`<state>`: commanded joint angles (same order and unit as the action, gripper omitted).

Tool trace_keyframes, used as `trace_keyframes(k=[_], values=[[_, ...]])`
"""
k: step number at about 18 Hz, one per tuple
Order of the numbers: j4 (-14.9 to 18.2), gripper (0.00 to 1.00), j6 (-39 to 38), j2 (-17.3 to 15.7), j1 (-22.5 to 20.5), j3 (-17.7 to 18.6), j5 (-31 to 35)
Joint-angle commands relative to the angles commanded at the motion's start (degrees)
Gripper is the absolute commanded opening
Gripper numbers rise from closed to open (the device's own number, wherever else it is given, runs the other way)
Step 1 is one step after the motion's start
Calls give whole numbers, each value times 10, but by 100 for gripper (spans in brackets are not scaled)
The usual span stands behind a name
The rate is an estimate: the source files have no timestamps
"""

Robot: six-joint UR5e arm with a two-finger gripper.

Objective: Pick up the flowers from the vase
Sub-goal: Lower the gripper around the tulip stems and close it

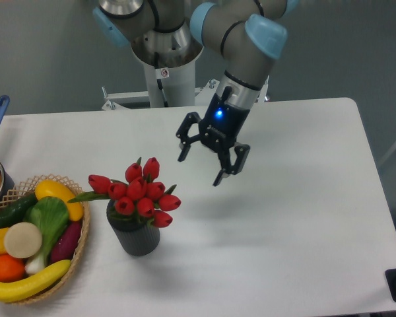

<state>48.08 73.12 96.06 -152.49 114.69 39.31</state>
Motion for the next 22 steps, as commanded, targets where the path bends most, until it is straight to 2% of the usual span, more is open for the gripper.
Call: trace_keyframes(k=[2,4,10,13,20,22], values=[[-5,100,3,10,1,-5,-29],[-20,100,4,20,5,-10,-31],[-29,100,19,34,35,-13,-38],[-56,100,25,54,50,-16,-43],[-59,100,25,72,58,-21,-65],[-63,100,25,86,67,-28,-74]])
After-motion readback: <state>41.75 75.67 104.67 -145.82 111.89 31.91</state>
